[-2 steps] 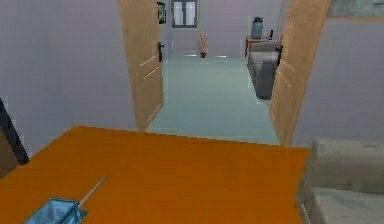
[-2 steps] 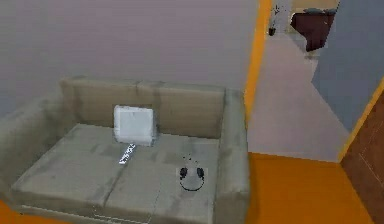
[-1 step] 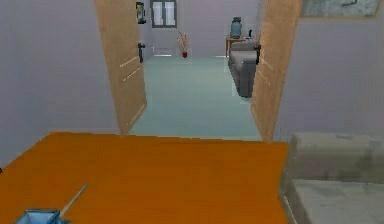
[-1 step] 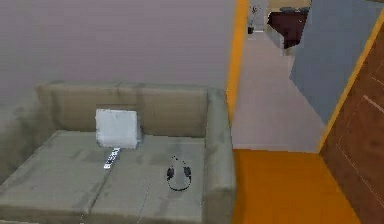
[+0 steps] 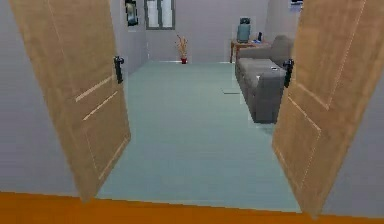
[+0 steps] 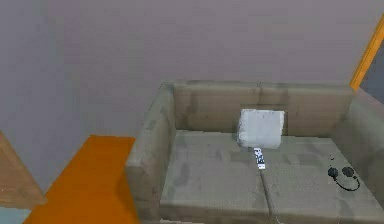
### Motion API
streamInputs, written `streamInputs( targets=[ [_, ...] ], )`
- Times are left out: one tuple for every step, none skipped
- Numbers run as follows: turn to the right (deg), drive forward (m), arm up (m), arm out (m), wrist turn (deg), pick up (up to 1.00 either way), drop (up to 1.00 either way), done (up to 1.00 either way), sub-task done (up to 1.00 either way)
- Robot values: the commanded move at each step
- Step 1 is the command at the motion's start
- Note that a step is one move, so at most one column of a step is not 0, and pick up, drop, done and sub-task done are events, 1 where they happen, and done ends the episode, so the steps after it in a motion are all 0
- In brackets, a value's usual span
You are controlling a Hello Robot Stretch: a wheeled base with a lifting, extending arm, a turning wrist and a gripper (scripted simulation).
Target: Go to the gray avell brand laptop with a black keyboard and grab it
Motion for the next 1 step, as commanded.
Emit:
streamInputs(
  targets=[
    [3.0,0.0,0.0,0.0,0.0,0.0,0.0,0.0,0.0]
  ],
)
